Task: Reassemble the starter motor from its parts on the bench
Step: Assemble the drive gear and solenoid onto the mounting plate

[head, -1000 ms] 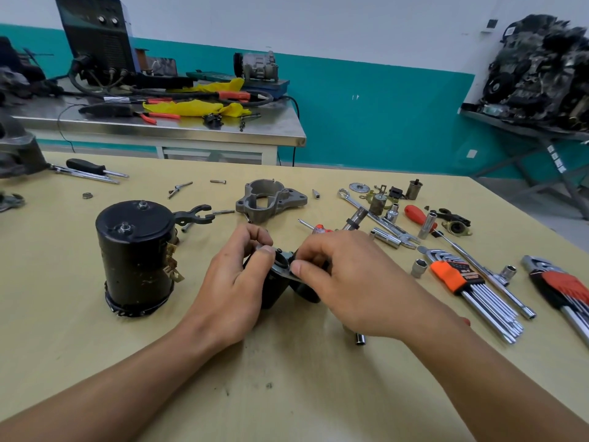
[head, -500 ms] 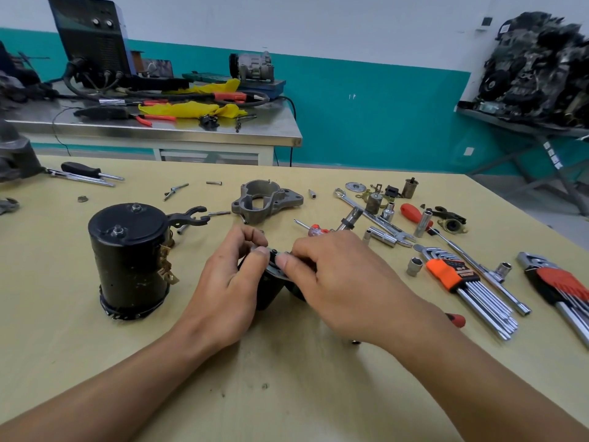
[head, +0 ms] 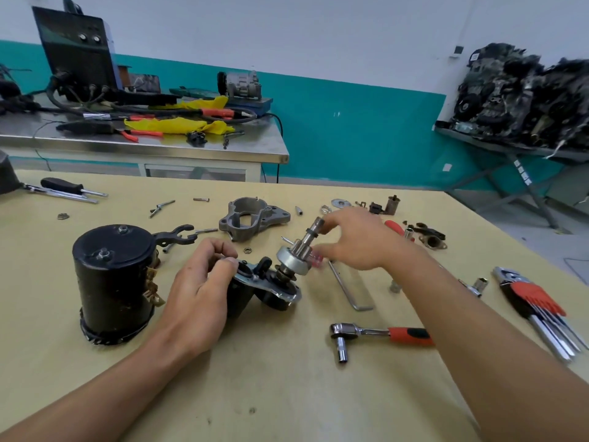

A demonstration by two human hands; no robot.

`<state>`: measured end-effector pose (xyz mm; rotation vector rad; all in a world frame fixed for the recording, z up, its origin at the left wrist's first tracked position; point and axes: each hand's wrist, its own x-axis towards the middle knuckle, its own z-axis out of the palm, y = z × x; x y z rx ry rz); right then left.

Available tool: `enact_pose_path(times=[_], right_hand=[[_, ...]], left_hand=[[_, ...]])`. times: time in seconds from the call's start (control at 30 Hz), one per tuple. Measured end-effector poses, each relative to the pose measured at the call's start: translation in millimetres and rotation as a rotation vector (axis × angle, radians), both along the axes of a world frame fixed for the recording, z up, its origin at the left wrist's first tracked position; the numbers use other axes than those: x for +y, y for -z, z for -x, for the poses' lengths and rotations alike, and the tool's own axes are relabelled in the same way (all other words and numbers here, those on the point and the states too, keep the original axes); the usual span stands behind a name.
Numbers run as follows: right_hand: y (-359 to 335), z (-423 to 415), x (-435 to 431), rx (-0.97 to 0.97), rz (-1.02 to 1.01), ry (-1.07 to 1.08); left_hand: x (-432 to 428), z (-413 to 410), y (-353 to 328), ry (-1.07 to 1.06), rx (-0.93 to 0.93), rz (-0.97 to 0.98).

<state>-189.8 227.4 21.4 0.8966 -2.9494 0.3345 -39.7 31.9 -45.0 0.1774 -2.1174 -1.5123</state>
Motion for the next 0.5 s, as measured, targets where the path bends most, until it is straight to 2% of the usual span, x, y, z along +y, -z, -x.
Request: enact_pose_path(times=[0.13,0.23,0.33,0.5], right_hand=[[11,1,-17,-0.006,-0.167,-0.029],[17,1,-19,0.012,-0.166,-0.022],[14,0,-15,-0.017,0.031,-0.055],[-27,6,7,0.003,0.543,-0.09]], left_hand=[[0,0,0,0.009,-0.008,0.005],[0,0,-1,0.003,-0.02,0.004],[0,0,-2,0.006,-0.027,-0.009],[0,0,-3,0.007,-0.026,0.0]])
